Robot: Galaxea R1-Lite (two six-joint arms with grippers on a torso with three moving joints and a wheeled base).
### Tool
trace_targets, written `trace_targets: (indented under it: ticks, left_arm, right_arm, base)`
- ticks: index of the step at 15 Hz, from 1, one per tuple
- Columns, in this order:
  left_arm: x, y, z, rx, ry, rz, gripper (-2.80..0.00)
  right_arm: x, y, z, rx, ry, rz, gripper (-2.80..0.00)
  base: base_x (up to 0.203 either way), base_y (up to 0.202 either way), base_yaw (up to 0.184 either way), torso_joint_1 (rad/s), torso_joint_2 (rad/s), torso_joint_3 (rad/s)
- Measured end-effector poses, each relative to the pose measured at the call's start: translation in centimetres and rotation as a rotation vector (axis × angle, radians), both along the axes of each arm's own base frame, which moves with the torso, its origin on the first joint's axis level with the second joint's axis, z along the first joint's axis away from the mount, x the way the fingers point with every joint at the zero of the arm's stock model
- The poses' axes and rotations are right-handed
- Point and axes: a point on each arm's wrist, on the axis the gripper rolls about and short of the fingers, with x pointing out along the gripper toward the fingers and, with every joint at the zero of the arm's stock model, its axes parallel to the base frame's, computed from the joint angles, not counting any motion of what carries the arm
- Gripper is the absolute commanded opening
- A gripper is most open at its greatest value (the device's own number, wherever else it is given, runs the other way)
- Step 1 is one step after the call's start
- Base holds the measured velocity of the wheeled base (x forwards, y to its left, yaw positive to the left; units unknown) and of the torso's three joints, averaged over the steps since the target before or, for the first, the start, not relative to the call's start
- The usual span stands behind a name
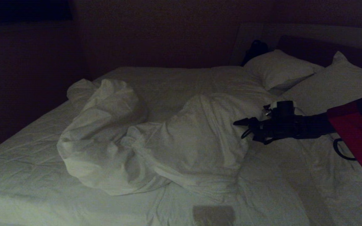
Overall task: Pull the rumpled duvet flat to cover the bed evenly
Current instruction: Hold the folded corner of the quilt
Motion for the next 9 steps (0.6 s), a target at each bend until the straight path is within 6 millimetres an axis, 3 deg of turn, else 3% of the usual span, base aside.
trace_targets:
  ticks: [1, 9]
  left_arm:
    - [0.00, 0.00, 0.00, 0.000, 0.000, 0.000, -2.80]
    - [0.00, 0.00, 0.00, 0.000, 0.000, 0.000, -2.80]
  right_arm:
    - [-0.02, 0.00, 0.01, 0.000, 0.000, 0.000, -2.80]
    - [-0.07, 0.04, 0.13, -0.001, -0.001, 0.001, -2.80]
  base:
    - [0.000, 0.000, 0.000, 0.000, 0.00, 0.000]
    - [0.000, 0.000, 0.000, 0.000, 0.00, 0.000]
